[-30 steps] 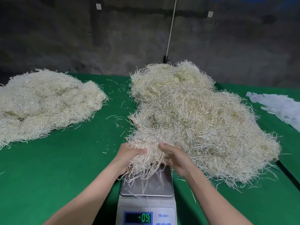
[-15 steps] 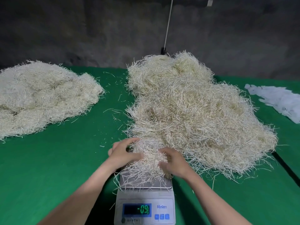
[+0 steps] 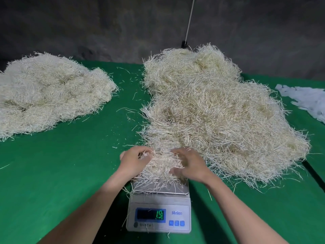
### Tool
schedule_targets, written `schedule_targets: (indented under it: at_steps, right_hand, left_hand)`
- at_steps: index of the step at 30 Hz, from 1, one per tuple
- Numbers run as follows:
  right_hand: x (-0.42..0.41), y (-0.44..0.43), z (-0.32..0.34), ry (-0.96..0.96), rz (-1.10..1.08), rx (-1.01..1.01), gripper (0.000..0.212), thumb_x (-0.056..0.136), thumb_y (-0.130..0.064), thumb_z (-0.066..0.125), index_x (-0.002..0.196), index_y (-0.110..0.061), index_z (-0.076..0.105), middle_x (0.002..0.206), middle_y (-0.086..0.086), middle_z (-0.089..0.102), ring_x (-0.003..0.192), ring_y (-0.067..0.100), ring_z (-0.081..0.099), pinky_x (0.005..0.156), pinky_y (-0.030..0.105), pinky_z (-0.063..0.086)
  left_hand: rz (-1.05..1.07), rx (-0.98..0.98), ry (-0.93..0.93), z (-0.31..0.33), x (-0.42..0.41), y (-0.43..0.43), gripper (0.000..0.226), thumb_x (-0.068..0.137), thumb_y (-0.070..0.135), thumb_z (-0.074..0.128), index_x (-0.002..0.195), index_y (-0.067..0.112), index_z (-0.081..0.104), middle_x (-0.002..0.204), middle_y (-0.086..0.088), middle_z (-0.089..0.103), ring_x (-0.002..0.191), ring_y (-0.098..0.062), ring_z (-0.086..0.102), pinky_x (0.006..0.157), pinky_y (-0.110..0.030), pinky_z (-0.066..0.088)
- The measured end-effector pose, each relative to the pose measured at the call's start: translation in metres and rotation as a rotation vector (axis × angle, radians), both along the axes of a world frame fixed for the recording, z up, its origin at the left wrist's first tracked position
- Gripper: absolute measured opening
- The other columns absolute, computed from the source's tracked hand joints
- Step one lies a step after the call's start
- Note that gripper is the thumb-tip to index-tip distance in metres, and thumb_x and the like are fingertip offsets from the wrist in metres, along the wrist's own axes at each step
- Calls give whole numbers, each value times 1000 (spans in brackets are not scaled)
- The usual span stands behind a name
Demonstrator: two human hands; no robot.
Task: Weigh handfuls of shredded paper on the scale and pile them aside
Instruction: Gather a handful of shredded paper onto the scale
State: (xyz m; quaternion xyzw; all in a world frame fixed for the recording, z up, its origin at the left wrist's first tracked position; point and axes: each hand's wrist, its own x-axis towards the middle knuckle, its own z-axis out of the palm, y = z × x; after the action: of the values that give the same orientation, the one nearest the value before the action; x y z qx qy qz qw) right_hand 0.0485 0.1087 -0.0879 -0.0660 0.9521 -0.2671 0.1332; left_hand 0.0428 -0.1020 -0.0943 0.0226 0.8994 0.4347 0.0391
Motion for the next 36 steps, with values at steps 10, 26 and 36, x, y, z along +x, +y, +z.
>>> schedule_targets:
  at_steps: [10,26,36]
  right_hand:
    - [7,10,66,26,14,172,59,82,-40,70,134,-42,44,126,-4,60,95,13,61,90,32,48]
    - [15,2,60,316,125,24,50,87,-38,64,133,-30,49,136,-3,47,128,16,39,108,37,32]
    - [18,2,62,328,122,7,49,86,-38,64,133,-31,50,136,-3,47,127,16,40,107,36,31]
  left_hand:
    - [237,-21,308,32,7,-1,12,87,34,64,97,33,70,107,12,56,100,-2,46,116,-49,2]
    - [195,130,571,57,18,8,11,83,6,68,89,13,73,89,2,60,85,7,50,78,2,30]
    - [203,130,595,60,19,10,12,83,2,67,87,12,74,86,1,61,80,2,53,77,-1,35]
